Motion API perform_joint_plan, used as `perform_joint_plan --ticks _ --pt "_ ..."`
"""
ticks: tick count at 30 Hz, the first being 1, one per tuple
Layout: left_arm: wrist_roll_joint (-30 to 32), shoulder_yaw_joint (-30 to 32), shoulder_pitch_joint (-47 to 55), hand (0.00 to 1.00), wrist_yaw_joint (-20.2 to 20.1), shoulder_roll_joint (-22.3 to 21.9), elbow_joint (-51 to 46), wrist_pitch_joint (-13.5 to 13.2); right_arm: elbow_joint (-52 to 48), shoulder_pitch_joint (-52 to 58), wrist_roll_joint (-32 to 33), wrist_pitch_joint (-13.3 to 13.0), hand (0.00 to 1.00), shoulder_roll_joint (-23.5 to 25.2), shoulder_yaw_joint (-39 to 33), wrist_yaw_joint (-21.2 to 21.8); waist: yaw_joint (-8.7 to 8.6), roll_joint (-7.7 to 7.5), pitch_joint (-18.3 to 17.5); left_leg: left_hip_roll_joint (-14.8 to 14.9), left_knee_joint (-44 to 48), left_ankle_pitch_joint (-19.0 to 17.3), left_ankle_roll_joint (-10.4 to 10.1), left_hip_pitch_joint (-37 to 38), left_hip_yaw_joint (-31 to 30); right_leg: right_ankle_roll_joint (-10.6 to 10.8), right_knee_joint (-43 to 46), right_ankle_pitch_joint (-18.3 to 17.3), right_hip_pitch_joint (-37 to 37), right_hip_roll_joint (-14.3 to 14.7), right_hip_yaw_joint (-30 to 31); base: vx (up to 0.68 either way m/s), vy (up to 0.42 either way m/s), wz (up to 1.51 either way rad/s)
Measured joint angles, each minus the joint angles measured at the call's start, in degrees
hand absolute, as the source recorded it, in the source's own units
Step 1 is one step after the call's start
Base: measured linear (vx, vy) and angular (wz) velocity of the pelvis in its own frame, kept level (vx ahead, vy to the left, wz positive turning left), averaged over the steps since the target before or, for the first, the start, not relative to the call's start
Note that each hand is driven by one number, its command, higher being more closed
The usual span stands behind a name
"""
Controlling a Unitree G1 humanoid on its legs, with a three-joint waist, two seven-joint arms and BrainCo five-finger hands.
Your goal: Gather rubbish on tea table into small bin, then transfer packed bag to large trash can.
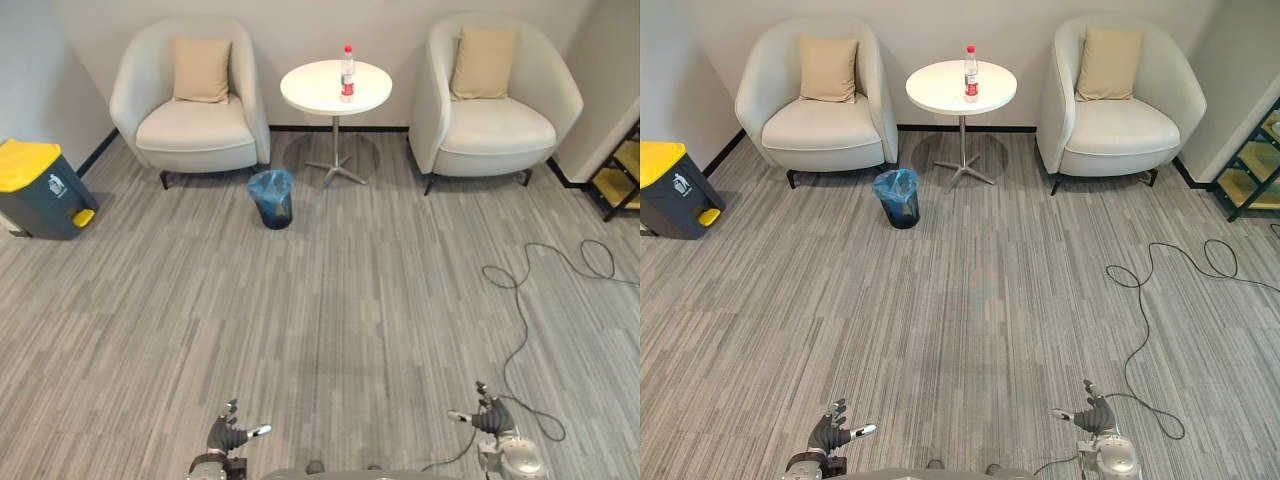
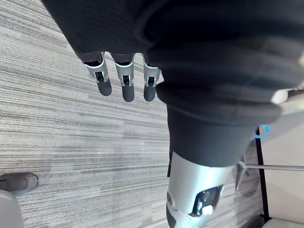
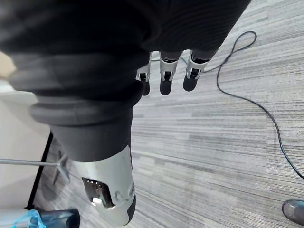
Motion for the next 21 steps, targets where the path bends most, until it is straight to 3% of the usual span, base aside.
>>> perform_joint_plan --ticks 10,14,21 --pt "-0.1 0.5 0.1 0.00 0.0 0.1 0.0 0.2 0.0 -0.2 0.0 0.1 0.00 -0.2 -0.1 0.3 -0.04 0.32 0.1 0.8 0.2 -0.4 -0.5 -0.7 1.4 -0.1 0.7 0.0 -1.4 0.8 1.1 -0.01 -0.017 -0.07" --pt "-0.2 0.5 -1.4 0.00 0.2 0.1 0.0 0.3 0.0 -0.9 2.8 0.1 0.00 -0.2 -0.4 -0.8 -0.06 0.60 0.5 1.2 2.0 -1.3 -0.7 -2.8 1.5 0.1 1.2 -0.2 -2.5 1.0 1.1 0.03 -0.024 -0.02" --pt "-0.8 1.5 -1.5 0.00 1.3 0.1 -2.3 0.4 0.0 -4.0 6.0 0.2 0.00 0.2 -0.6 -1.9 0.23 0.76 1.2 2.2 10.4 -7.4 0.3 -8.7 4.5 0.4 3.6 -2.0 -6.5 1.7 3.8 0.03 0.015 -0.21"
